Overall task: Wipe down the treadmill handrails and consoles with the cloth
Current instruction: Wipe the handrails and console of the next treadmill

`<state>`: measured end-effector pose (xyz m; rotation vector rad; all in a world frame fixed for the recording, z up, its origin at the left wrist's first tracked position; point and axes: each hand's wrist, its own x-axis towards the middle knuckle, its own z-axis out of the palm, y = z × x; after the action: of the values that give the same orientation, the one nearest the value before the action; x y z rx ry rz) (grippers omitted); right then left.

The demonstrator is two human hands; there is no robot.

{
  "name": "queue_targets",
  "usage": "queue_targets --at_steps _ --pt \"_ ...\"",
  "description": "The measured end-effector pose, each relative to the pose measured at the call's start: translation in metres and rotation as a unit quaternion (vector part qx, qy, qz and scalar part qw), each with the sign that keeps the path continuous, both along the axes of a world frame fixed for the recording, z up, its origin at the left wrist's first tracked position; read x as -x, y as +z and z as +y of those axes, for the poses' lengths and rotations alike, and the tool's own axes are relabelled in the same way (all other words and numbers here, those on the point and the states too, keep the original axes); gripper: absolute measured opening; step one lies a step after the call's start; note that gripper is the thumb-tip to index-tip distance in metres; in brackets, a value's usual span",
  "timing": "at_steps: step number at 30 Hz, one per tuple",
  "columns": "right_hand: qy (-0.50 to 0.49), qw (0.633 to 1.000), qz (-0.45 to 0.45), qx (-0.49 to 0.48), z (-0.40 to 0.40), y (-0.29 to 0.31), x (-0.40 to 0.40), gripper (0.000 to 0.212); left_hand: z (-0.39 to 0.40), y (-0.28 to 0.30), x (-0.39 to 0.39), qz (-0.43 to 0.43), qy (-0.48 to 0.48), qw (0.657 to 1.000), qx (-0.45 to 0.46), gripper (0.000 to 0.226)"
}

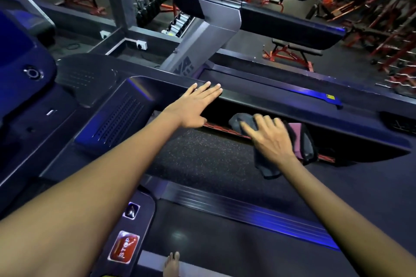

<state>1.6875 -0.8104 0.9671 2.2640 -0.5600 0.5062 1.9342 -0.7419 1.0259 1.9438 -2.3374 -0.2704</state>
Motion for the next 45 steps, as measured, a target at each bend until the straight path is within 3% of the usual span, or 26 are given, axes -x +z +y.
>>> queue_targets --at_steps 5,12,19,27,34,40,45 --pt "-0.015 0.999 -0.05 0.001 0.007 0.019 -0.035 0.033 -0.003 -0.001 -0.003 0.075 0.014 0.997 0.009 0.088" --pt "0.025 0.996 0.078 -0.021 0.012 -0.004 -0.039 0.034 -0.001 -0.003 0.001 0.041 0.013 0.999 0.032 0.089" --pt "-0.008 0.999 -0.035 -0.007 0.008 0.021 -0.041 0.035 -0.002 -0.003 -0.001 0.088 0.034 0.995 0.039 0.095" --pt "0.031 0.998 0.06 -0.018 0.014 0.014 -0.055 0.035 -0.004 0.0 0.0 0.047 0.104 0.993 0.01 0.096" --pt "-0.021 0.999 -0.037 -0.033 0.012 0.042 -0.062 0.031 -0.003 0.002 0.0 0.118 0.114 0.986 0.019 0.105" --pt "0.016 0.995 0.086 -0.052 0.021 0.018 -0.073 0.032 0.0 0.007 0.001 0.183 0.126 0.974 0.035 0.109" --pt "0.01 0.998 0.029 -0.062 0.014 0.034 -0.063 0.035 0.001 0.008 0.002 0.167 0.12 0.978 0.037 0.11"
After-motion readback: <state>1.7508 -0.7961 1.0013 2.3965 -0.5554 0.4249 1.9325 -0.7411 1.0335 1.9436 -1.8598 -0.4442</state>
